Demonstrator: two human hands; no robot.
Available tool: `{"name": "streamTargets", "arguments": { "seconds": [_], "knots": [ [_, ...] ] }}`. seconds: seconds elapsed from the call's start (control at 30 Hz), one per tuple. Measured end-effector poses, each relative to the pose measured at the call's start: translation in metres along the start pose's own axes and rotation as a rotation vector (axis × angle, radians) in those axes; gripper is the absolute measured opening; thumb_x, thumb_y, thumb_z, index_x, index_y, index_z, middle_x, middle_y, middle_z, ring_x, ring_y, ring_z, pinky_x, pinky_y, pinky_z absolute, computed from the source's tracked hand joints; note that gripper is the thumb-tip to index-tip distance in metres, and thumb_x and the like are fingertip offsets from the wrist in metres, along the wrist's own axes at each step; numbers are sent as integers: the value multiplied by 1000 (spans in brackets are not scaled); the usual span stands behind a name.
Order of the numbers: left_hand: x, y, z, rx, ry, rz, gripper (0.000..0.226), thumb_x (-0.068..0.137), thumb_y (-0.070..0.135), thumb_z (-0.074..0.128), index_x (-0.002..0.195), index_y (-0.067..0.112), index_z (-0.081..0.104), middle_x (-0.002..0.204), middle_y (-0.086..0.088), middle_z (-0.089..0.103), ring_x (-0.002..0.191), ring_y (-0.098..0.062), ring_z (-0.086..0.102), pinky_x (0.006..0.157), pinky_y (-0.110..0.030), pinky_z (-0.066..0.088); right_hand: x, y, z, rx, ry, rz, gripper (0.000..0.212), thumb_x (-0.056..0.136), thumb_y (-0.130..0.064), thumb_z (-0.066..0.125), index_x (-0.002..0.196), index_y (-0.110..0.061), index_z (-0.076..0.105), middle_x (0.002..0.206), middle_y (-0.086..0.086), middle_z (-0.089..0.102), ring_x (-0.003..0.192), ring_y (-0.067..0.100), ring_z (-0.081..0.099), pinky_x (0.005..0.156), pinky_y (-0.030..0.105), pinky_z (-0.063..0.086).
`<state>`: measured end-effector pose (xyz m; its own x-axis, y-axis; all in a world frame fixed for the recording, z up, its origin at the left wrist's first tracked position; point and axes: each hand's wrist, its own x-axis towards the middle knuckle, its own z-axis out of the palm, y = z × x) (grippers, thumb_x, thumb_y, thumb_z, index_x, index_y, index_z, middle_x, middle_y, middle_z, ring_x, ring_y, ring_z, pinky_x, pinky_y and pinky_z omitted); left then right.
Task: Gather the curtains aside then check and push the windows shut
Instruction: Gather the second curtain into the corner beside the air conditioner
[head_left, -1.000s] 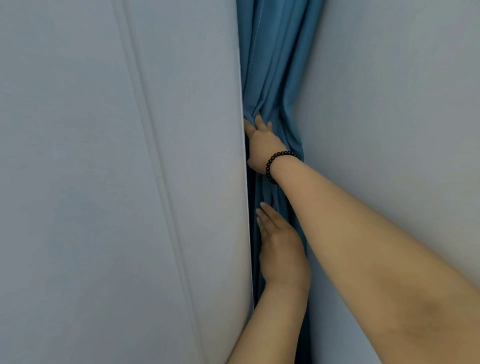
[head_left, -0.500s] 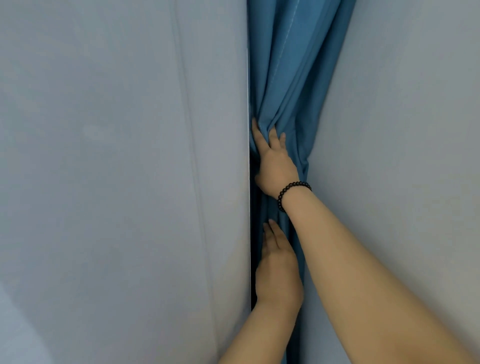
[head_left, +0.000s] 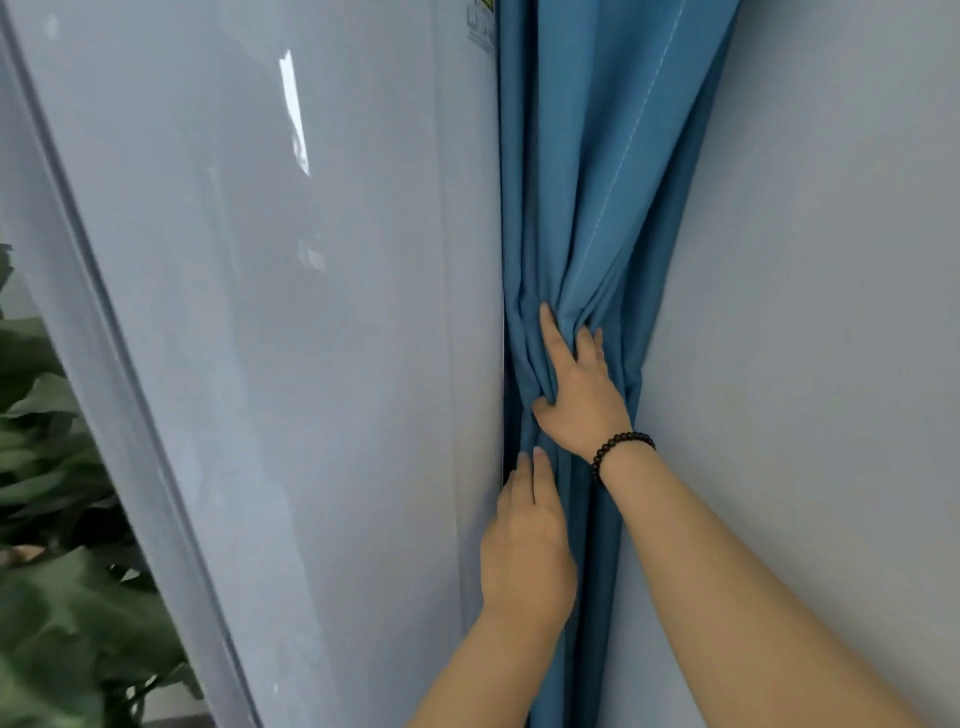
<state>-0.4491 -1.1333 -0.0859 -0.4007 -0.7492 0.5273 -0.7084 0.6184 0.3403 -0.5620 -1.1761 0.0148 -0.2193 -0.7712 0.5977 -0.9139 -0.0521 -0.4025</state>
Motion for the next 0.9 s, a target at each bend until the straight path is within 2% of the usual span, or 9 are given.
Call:
{"name": "streamTargets", "arguments": {
  "seconds": [0.07, 0.13, 0.17, 0.23, 0.3, 0.37, 0.6, 0.73, 0.9],
  "knots": [
    [-19, 5, -18, -50, 34, -9, 101, 44, 11, 94, 135, 2, 51, 131, -13, 60, 104, -18, 67, 72, -18, 56, -22, -6, -9, 22, -38, 20, 101, 89, -15, 59, 144, -50, -18, 159, 10, -3, 147, 28, -7, 106, 41, 36],
    [-40, 16, -43, -91, -67, -34, 90, 78, 8, 74, 151, 6, 21, 154, -10, 32, 132, -18, 46, 98, -21, 45, -46, -13, -22, 38, -105, 55, 100, 90, -20, 60, 141, -54, -20, 158, 13, -5, 147, 31, 4, 106, 44, 39],
    [-48, 19, -49, -112, -81, -35, 84, 90, 8, 60, 153, 11, 5, 160, -6, 16, 140, -18, 32, 106, -23, 37, -56, -17, -28, 49, -146, 69, 100, 91, -23, 60, 140, -55, -21, 157, 16, -4, 145, 33, 11, 106, 45, 40],
    [-62, 27, -65, -147, -51, -62, 79, 96, 8, 49, 153, 15, -7, 162, -2, 4, 145, -16, 20, 109, -23, 32, -76, -26, -46, 34, -220, 79, 98, 91, -28, 60, 139, -55, -21, 153, 20, 5, 132, 34, 36, 101, 44, 44],
    [-79, 37, -83, -157, -28, -45, 79, 96, 8, 48, 153, 15, -7, 162, -2, 4, 145, -16, 19, 107, -23, 33, -97, -37, -68, -46, -290, 75, 97, 91, -29, 60, 138, -55, -21, 143, 18, 19, 97, 27, 55, 89, 41, 52],
    [-86, 43, -94, -162, -32, -59, 79, 95, 8, 48, 153, 15, -7, 162, -3, 5, 144, -17, 20, 105, -25, 37, -109, -43, -80, -113, -356, 79, 98, 91, -29, 60, 137, -57, -21, 140, 15, 23, 83, 22, 56, 81, 39, 54],
    [-130, 71, -136, -174, -101, -32, 81, 93, 5, 48, 153, 14, -6, 162, -6, 4, 146, -20, 17, 106, -31, 39, -176, -65, -124, -256, -418, 130, 96, 90, -27, 56, 136, -59, -21, 141, 10, 28, 82, 22, 59, 75, 39, 57],
    [-158, 87, -149, -183, -143, -13, 81, 94, 6, 49, 153, 16, -5, 162, -4, 4, 145, -20, 18, 106, -31, 36, -213, -78, -146, -292, -429, 151, 97, 91, -29, 54, 134, -58, -27, 142, 16, 30, 77, 22, 59, 69, 38, 56],
    [-186, 106, -159, -200, -230, 25, 81, 94, 9, 50, 153, 14, -7, 162, -6, 1, 146, -21, 15, 105, -30, 35, -250, -89, -176, -289, -392, 135, 96, 91, -29, 54, 140, -50, -26, 115, 12, 46, 77, 20, 55, 64, 32, 51]
  ]
}}
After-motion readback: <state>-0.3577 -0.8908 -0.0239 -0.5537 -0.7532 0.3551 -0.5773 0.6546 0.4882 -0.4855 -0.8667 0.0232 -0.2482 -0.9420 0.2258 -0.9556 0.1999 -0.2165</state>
